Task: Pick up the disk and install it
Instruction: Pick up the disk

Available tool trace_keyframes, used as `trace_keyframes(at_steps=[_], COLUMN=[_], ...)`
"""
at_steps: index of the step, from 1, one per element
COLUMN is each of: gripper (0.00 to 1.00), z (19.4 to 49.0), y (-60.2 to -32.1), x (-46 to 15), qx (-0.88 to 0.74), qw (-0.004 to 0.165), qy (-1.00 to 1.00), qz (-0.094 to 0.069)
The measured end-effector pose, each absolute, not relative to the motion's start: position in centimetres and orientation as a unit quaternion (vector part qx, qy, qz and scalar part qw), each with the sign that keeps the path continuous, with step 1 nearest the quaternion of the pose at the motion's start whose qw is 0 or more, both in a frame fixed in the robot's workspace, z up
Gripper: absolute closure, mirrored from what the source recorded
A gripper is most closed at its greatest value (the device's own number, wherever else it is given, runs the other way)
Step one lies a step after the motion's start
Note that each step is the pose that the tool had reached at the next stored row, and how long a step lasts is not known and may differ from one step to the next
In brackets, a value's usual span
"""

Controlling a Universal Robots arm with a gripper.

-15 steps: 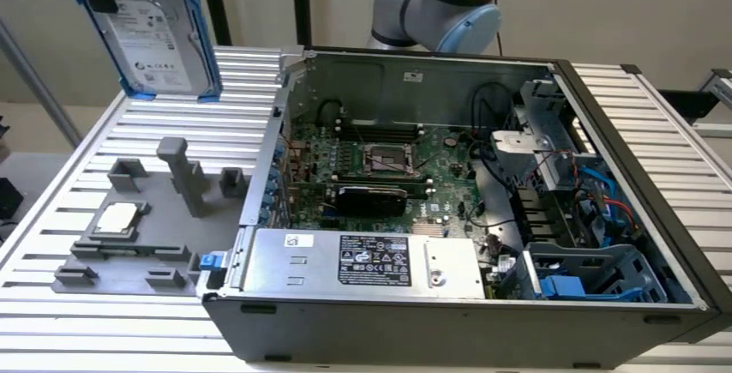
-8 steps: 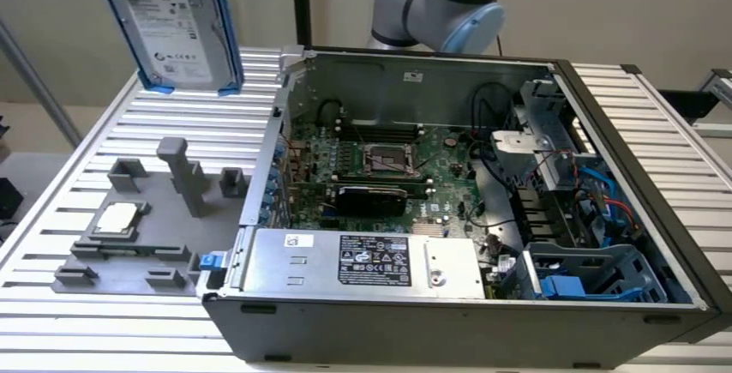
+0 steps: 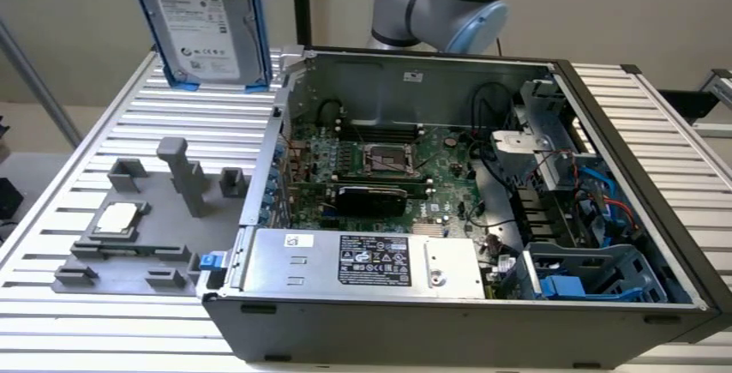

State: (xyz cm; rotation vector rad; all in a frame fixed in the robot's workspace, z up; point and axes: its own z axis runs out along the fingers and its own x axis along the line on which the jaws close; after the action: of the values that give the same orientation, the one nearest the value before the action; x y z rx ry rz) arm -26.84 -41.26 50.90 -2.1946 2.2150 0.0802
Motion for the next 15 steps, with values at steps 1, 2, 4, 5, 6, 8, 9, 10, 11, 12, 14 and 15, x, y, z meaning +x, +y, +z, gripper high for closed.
trace_keyframes(at_steps=[1, 2, 4, 5, 6, 8, 9, 10, 11, 12, 14, 15], gripper=[1.00, 1.00, 1.00, 1.00, 1.00, 1.00, 1.00, 1.00, 1.00, 1.00, 1.00, 1.00], z=[51.0, 51.1, 51.3, 51.3, 51.4, 51.4, 51.5, 51.5, 51.5, 51.5, 51.5, 51.5], y=[-41.4, -41.6, -41.9, -42.1, -42.3, -42.7, -42.8, -43.0, -43.2, -43.4, -43.8, -43.9], x=[-26.4, -25.9, -25.0, -24.5, -24.1, -23.2, -22.7, -22.3, -21.8, -21.4, -20.5, -20.0], qx=[-0.704, -0.704, -0.704, -0.704, -0.704, -0.704, -0.704, -0.704, -0.704, -0.704, -0.704, -0.704], qw=[0.011, 0.011, 0.011, 0.011, 0.011, 0.011, 0.011, 0.011, 0.011, 0.011, 0.011, 0.011], qy=[0.710, 0.710, 0.710, 0.710, 0.710, 0.710, 0.710, 0.710, 0.710, 0.710, 0.710, 0.710], qz=[0.026, 0.026, 0.026, 0.026, 0.026, 0.026, 0.026, 0.026, 0.026, 0.026, 0.026, 0.026])
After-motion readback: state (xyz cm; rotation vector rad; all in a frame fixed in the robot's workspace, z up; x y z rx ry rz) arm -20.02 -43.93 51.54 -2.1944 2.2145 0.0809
